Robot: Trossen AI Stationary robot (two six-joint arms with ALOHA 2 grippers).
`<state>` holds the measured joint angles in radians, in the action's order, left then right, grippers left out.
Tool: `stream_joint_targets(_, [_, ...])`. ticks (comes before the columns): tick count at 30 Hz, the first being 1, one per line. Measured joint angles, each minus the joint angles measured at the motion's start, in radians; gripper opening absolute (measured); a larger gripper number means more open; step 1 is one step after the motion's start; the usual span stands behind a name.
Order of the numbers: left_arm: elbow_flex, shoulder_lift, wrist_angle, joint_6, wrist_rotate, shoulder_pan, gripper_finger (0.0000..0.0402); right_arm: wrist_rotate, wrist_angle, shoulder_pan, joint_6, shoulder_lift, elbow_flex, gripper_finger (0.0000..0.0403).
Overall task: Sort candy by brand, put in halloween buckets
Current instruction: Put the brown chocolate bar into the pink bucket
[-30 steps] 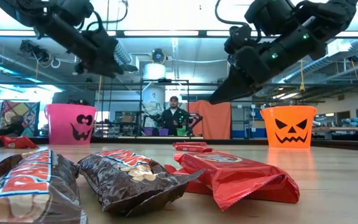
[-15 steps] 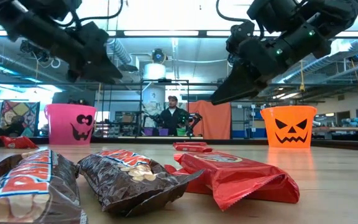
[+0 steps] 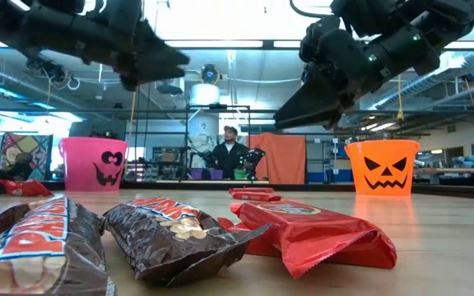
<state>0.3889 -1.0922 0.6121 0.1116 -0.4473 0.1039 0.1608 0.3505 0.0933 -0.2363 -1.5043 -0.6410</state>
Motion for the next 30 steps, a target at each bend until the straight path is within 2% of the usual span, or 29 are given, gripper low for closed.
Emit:
stream_joint_targets(3, [0.001, -0.075, 0.107, 0.010, 0.049, 0.000, 0.0218, 0.000, 0.026, -0.004, -0.023, 0.000, 0.000, 0.0152])
stream_joint_targets(7, [0.002, -0.131, 0.048, 0.077, 0.128, 0.013, 0.0218, -0.028, -0.008, 0.006, -0.037, 0.000, 0.000, 0.0152])
stream_joint_targets(14, [0.053, -0.124, -0.286, 0.219, 0.033, 0.102, 0.0209, -0.017, -0.180, 0.016, -0.032, 0.000, 0.000, 0.0152])
stream_joint_targets(17, [0.089, -0.125, -0.367, 0.235, 0.020, 0.115, 0.0202, 0.038, -0.196, 0.016, -0.016, 0.000, 0.000, 0.0152])
stream_joint_targets(20, [0.098, -0.137, -0.365, 0.235, -0.012, 0.114, 0.0198, 0.124, -0.184, 0.014, 0.000, 0.000, 0.000, 0.0152])
stream_joint_targets(22, [0.098, -0.150, -0.337, 0.203, -0.051, 0.114, 0.0198, 0.145, -0.168, 0.013, 0.001, 0.000, 0.000, 0.0152])
stream_joint_targets(25, [0.098, -0.182, -0.327, 0.175, -0.117, 0.112, 0.0198, 0.116, -0.138, 0.014, 0.002, 0.000, 0.000, 0.0152])
stream_joint_targets(28, [0.098, -0.218, -0.289, 0.177, -0.109, 0.111, 0.0198, 0.058, -0.105, 0.015, -0.001, 0.000, 0.000, 0.0152])
stream_joint_targets(30, [0.098, -0.246, -0.259, 0.177, -0.067, 0.112, 0.0198, 0.005, -0.082, 0.019, -0.004, 0.000, 0.000, 0.0152])
